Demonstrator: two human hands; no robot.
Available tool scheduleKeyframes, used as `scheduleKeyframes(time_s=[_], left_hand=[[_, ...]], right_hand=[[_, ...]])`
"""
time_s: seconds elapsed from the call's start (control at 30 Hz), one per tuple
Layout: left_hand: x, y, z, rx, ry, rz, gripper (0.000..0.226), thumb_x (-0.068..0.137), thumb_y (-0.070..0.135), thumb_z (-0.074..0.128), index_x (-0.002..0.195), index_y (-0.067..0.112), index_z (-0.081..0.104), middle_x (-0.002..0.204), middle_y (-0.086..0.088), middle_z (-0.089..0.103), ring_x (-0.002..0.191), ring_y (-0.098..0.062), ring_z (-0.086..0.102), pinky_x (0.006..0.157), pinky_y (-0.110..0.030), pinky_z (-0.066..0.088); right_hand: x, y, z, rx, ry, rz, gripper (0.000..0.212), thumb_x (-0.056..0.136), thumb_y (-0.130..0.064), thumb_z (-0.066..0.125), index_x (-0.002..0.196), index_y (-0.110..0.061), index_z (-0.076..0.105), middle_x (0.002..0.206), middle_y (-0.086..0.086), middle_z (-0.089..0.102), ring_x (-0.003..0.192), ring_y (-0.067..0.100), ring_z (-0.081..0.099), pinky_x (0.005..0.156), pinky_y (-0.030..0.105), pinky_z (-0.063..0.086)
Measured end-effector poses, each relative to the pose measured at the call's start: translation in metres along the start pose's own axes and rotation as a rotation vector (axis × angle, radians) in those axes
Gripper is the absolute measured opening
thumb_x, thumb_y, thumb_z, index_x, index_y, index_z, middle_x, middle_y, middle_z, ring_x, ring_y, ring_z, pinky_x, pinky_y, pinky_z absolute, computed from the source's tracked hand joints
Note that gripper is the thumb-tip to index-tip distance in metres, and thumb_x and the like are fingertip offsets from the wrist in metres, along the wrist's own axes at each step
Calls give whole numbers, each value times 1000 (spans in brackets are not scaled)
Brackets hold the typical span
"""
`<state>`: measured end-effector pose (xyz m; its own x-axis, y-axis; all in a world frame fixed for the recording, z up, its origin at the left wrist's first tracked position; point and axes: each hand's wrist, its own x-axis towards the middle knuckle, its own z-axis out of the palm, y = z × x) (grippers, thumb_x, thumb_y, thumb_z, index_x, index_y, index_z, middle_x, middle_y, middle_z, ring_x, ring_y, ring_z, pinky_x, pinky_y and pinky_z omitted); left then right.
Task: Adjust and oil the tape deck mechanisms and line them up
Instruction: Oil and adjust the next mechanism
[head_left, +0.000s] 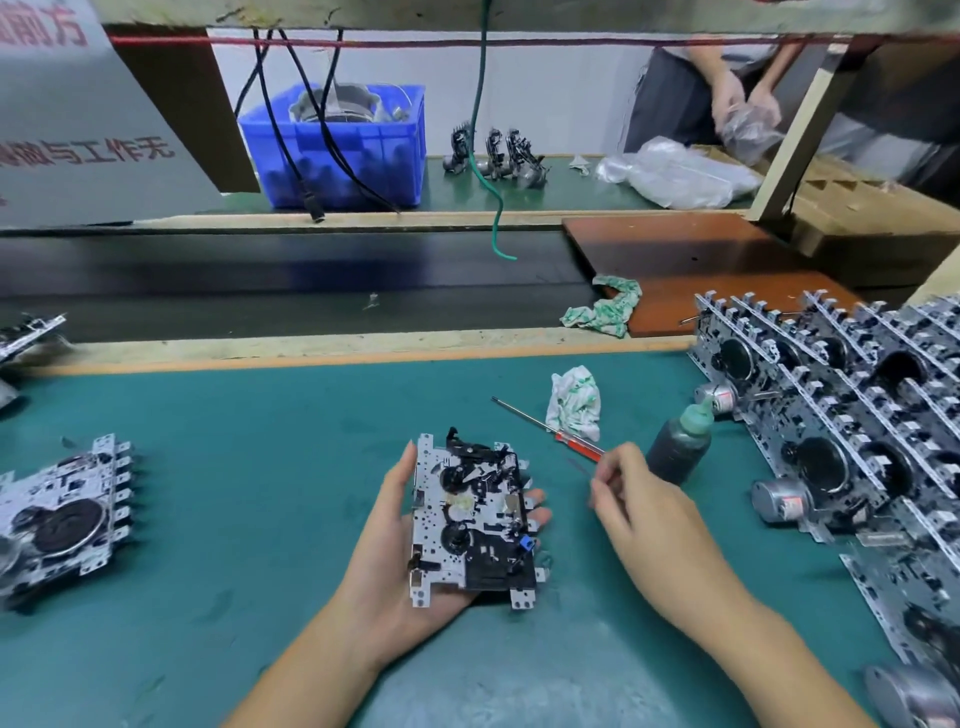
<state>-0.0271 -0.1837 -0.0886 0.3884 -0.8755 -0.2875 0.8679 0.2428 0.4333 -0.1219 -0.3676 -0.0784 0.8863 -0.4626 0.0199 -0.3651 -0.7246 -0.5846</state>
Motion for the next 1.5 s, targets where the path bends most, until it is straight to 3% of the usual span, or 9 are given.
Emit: scheduleKeyframes(time_s=[0.07,0.1,0.2,0.47,0.8,1.03,1.2,1.33,1.5], left_hand=[[2,0,-2,-10,26,-17,82,75,63,56,125,-3,58,137,-28,48,125,-39,49,108,-52,34],[3,0,-2,-3,43,-26,83,78,66,50,126,-2,58,138,-27,47,127,-39,47,109,-51,32],[4,1,-4,-4,78,-61,85,85,69,37,126,-1,58,140,-24,45,121,-37,50,112,-48,29],[5,0,-6,93,77,-64,76,87,64,35,115,0,67,124,-25,60,109,-33,62,98,-43,46],[6,0,-5,131,155,-53,76,87,64,38,116,1,67,125,-26,59,105,-33,64,92,-41,51],[7,1,-5,160,176,-58,76,86,66,37,116,2,67,126,-25,58,108,-34,63,92,-42,50],[8,0,-7,180,179,-51,76,86,66,36,115,4,68,126,-24,59,112,-33,62,93,-43,51],[8,-1,-6,154,176,-38,72,87,64,38,109,5,71,121,-22,63,108,-33,64,80,-40,57],[8,-2,-5,163,192,-27,72,88,64,36,106,5,72,119,-23,64,106,-33,65,78,-39,57]], right_hand=[[-3,-6,-12,668,-311,135,16,99,-24,44,84,-20,47,60,1,55,39,5,33,40,17,29],[-5,-7,-17,869,-476,177,18,98,-28,48,83,-21,53,51,-1,48,37,5,22,36,14,22],[-9,-9,-21,897,-755,112,27,88,-45,54,74,-24,65,44,-6,32,39,7,13,36,13,15],[-11,-20,-10,790,-837,125,38,88,-41,49,67,-12,62,50,3,57,34,7,41,34,15,31],[-14,-25,-8,633,-787,93,46,91,-46,44,63,-21,70,41,-5,37,38,8,18,39,17,16],[-14,-23,-6,618,-766,113,44,97,-35,44,59,-19,60,43,-4,50,35,6,41,36,15,33],[-12,-23,-9,607,-756,123,46,97,-36,45,57,-18,61,36,-5,37,32,7,24,36,16,21],[-13,-24,-9,574,-745,112,50,97,-36,43,53,-15,54,33,-5,39,30,6,28,36,16,22],[-14,-26,-9,536,-763,100,52,99,-37,40,53,-14,51,34,-6,45,28,4,31,34,15,22]])
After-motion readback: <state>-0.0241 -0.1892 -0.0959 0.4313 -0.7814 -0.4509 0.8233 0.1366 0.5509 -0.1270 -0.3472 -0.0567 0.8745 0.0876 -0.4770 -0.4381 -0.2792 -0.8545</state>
